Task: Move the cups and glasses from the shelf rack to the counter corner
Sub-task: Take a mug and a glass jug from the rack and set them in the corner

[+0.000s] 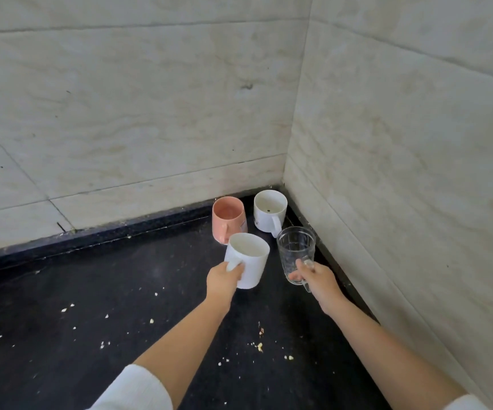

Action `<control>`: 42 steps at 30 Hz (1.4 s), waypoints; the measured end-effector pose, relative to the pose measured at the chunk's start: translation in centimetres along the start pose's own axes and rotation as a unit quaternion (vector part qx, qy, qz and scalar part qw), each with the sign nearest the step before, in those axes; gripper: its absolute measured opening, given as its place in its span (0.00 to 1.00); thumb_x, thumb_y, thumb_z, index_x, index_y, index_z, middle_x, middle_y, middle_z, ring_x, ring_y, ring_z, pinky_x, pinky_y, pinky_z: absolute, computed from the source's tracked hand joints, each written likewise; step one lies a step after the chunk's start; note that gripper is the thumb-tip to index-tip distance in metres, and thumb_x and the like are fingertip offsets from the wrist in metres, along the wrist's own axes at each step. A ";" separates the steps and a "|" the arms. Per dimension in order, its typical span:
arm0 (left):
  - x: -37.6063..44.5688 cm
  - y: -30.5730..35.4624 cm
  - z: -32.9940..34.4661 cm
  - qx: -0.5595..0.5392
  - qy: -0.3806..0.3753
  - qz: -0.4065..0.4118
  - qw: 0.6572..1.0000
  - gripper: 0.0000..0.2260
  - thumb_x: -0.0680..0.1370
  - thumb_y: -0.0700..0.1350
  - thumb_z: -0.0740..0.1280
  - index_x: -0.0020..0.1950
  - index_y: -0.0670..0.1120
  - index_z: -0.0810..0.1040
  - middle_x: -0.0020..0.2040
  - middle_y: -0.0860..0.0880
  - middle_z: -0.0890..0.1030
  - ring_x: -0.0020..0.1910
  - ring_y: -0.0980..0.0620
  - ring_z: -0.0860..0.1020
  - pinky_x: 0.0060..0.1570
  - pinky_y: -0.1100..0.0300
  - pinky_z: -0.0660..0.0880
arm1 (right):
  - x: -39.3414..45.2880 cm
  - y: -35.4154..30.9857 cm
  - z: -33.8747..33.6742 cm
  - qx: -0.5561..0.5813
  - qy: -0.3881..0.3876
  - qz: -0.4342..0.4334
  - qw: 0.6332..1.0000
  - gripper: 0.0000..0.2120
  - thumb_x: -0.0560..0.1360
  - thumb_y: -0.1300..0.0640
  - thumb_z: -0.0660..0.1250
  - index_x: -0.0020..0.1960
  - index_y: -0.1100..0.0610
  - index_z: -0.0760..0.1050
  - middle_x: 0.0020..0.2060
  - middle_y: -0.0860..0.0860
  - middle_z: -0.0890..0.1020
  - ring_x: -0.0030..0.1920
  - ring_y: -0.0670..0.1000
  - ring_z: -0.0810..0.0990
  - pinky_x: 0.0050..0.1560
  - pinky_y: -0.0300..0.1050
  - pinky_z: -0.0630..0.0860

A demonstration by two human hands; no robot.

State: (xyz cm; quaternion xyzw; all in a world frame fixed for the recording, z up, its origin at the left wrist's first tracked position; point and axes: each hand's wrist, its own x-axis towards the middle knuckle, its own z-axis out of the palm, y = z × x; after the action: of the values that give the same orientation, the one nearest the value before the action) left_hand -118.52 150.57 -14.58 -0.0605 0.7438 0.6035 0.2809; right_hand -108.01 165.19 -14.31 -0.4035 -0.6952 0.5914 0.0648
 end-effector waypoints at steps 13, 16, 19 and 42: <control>4.6 -2.0 0.6 -0.037 -0.010 -0.005 0.999 0.09 0.75 0.40 0.67 0.35 0.46 0.75 0.37 0.49 0.78 0.42 0.51 0.75 0.46 0.59 0.72 | 5.4 1.0 0.4 -0.023 -0.055 0.007 0.998 0.16 0.79 0.57 0.57 0.46 0.64 0.81 0.39 0.41 0.78 0.43 0.38 0.74 0.49 0.37 0.66; 5.0 -2.9 0.6 -0.009 -0.018 -0.003 1.000 0.10 0.75 0.40 0.67 0.33 0.46 0.76 0.35 0.50 0.77 0.39 0.53 0.74 0.38 0.65 0.71 | 6.1 1.0 0.5 -0.049 -0.054 0.016 0.997 0.16 0.79 0.56 0.57 0.45 0.63 0.80 0.39 0.43 0.77 0.44 0.44 0.74 0.55 0.42 0.67; 5.0 -3.5 0.8 0.030 -0.045 -0.021 0.998 0.10 0.76 0.42 0.67 0.34 0.44 0.75 0.34 0.50 0.75 0.35 0.55 0.72 0.35 0.65 0.69 | 6.6 1.1 0.4 -0.082 -0.042 0.031 0.995 0.16 0.78 0.55 0.57 0.36 0.57 0.76 0.43 0.51 0.79 0.47 0.50 0.75 0.58 0.46 0.69; -10.3 -2.4 -14.8 0.372 0.172 0.005 0.912 0.13 0.77 0.43 0.63 0.59 0.40 0.75 0.60 0.42 0.79 0.59 0.44 0.76 0.53 0.60 0.71 | -7.5 -5.5 10.5 -0.489 -0.192 -0.507 0.683 0.17 0.74 0.61 0.57 0.61 0.61 0.72 0.59 0.56 0.77 0.61 0.58 0.73 0.62 0.49 0.68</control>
State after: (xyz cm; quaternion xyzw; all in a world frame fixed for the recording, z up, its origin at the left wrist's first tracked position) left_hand -113.99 133.57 -9.92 -0.0506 0.9516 0.2648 0.1476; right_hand -111.68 152.48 -9.66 0.1587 -0.9812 0.1087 0.0131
